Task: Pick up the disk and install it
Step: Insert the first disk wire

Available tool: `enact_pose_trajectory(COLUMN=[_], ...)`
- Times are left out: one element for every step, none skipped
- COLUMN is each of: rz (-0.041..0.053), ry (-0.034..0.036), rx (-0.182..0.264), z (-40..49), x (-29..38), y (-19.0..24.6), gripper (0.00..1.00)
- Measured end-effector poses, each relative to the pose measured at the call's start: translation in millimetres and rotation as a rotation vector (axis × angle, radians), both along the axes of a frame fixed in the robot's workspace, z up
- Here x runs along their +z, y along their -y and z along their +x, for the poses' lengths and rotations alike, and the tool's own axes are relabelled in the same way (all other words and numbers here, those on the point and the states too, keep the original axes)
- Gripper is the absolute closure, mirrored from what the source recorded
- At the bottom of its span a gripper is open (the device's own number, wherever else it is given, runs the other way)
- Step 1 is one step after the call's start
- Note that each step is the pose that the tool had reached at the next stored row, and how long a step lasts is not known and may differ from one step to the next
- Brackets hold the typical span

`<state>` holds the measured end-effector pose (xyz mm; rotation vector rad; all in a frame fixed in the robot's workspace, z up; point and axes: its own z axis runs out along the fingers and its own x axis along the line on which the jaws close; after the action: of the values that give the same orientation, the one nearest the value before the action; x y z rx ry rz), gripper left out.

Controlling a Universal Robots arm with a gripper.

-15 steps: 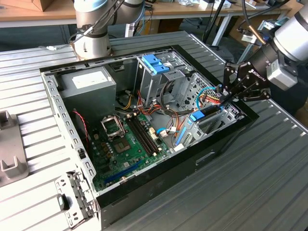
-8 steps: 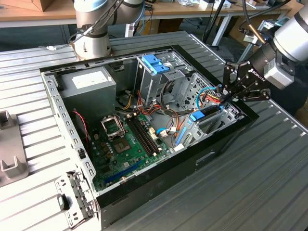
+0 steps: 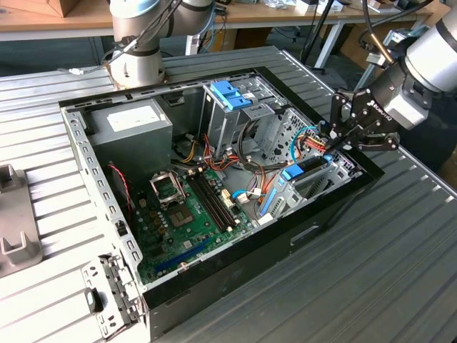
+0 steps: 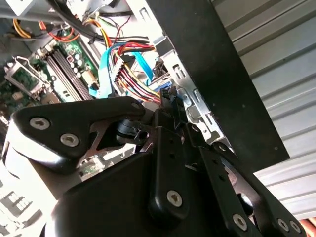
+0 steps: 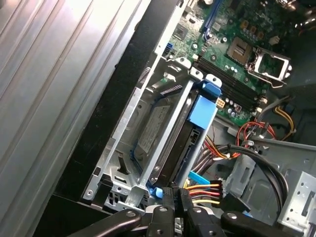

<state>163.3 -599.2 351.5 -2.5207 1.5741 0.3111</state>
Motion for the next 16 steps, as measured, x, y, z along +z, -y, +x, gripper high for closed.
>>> enact_pose_trajectory(rz=[-0.0001,0.0003,0.0001,0.0,0.0001,0.0002,0.0004,0.0,0.0001,0.0001,0.0001,0.0001,-0.0003,-0.0002,-0.0003,-0.0002], ry=[0.0001,0.0001,0.0002,0.0005,0.0006,0.0007,0.0006,0.0007,0.0006,0.0006,0.0006,0.0007,0.0007,0.0007,0.0007,0.0006], rx=[-0.008,-0.016,-0.021,-0.03,-0.035,-0.039,-0.046,-0.055,-0.059,-0.062,-0.066,-0.071,-0.08,-0.091,-0.11,-0.127], z=[0.0,0.0,0.0,-0.1,-0.1,-0.2,-0.8,-1.7,-2.4,-3.0,-4.0,-4.9,-5.3,-5.3,-5.4,-5.3], x=[0.4,1.9,3.6,7.8,9.7,10.2,10.1,10.4,10.3,10.3,10.3,10.2,10.2,10.1,10.1,10.0], y=[0.0,0.0,0.0,0.0,0.0,0.0,0.0,0.0,0.0,0.0,0.0,0.0,0.1,0.0,0.0,0.0], gripper=[0.83,0.83,0.83,0.83,0.83,0.83,0.83,0.83,0.83,0.83,0.83,0.83,0.83,0.83,0.83,0.83])
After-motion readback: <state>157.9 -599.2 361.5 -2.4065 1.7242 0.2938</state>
